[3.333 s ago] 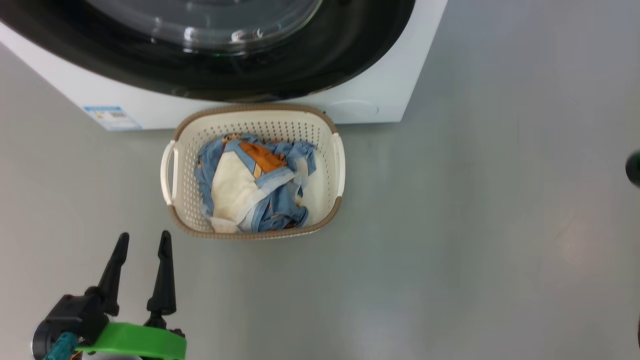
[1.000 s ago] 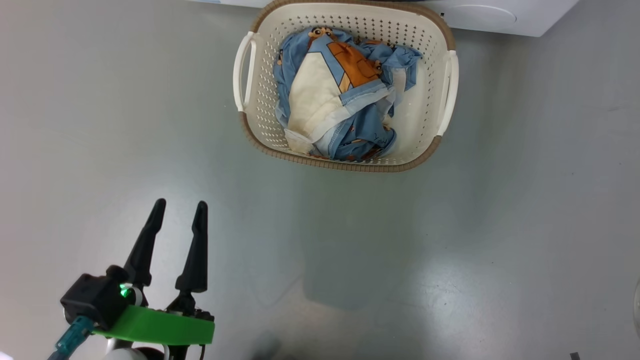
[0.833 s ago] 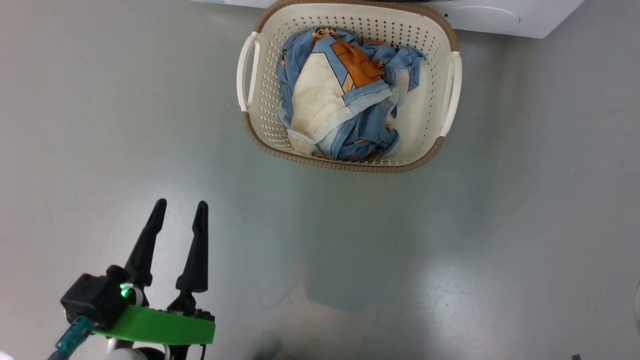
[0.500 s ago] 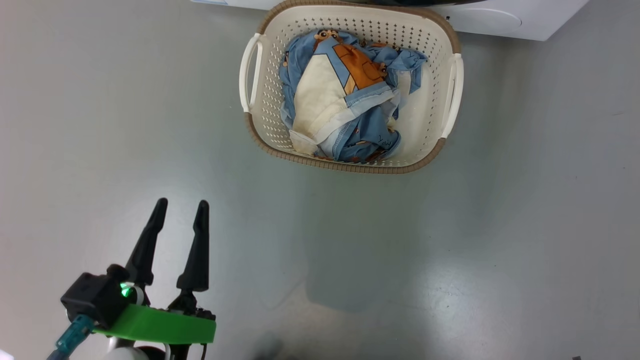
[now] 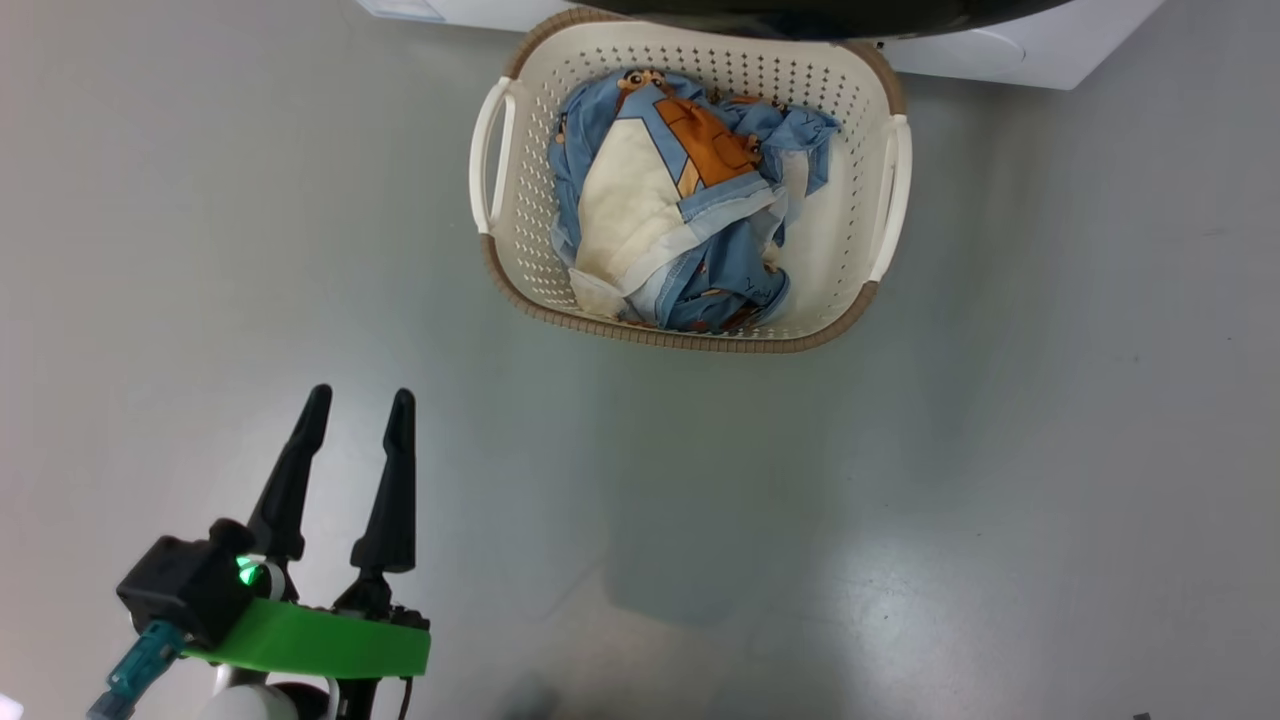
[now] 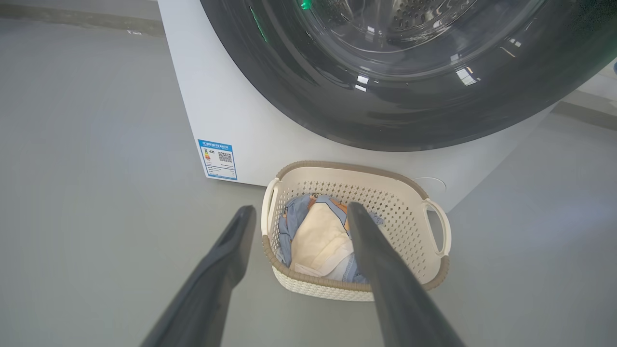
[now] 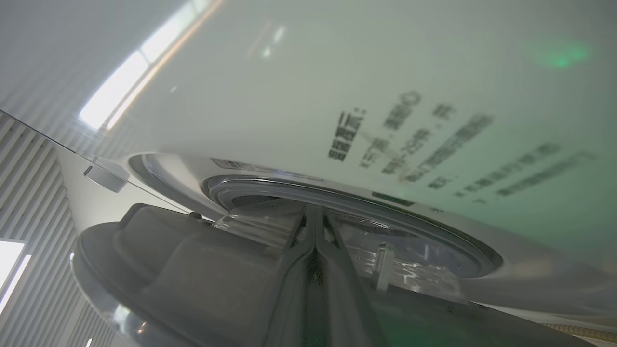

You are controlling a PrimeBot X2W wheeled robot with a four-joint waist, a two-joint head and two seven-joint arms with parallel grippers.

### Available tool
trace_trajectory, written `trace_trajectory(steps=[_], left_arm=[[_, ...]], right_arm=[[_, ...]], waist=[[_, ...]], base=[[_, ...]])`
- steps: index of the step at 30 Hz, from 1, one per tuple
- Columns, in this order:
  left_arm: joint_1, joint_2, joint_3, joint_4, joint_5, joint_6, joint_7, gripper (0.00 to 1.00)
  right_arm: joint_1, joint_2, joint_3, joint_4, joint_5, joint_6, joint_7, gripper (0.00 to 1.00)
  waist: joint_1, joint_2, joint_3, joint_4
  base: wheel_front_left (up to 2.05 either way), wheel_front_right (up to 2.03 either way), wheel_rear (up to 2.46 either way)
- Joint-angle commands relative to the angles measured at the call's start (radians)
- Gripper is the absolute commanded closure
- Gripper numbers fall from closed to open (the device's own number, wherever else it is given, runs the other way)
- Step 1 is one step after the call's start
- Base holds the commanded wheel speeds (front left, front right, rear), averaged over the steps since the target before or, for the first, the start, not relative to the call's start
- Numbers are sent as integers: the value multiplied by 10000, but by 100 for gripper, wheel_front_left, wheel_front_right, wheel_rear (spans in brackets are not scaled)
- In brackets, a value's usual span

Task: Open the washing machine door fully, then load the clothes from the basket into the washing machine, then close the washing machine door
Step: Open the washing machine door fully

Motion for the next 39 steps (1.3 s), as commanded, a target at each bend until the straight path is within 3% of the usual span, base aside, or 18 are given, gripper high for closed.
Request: trace_trajectory(steps=[1, 39], left_arm=[[-34, 162, 375, -150, -88, -16, -65, 0], [161, 162, 722, 448, -444, -16, -65, 0]], right_arm=[[168, 401, 353, -360, -34, 16, 241, 100], [3377, 1659, 2066, -985, 157, 16, 1307, 100]], waist=[[0, 0, -86, -75], [0, 0, -2801, -1327]], base=[[0, 0, 0], [0, 0, 0]])
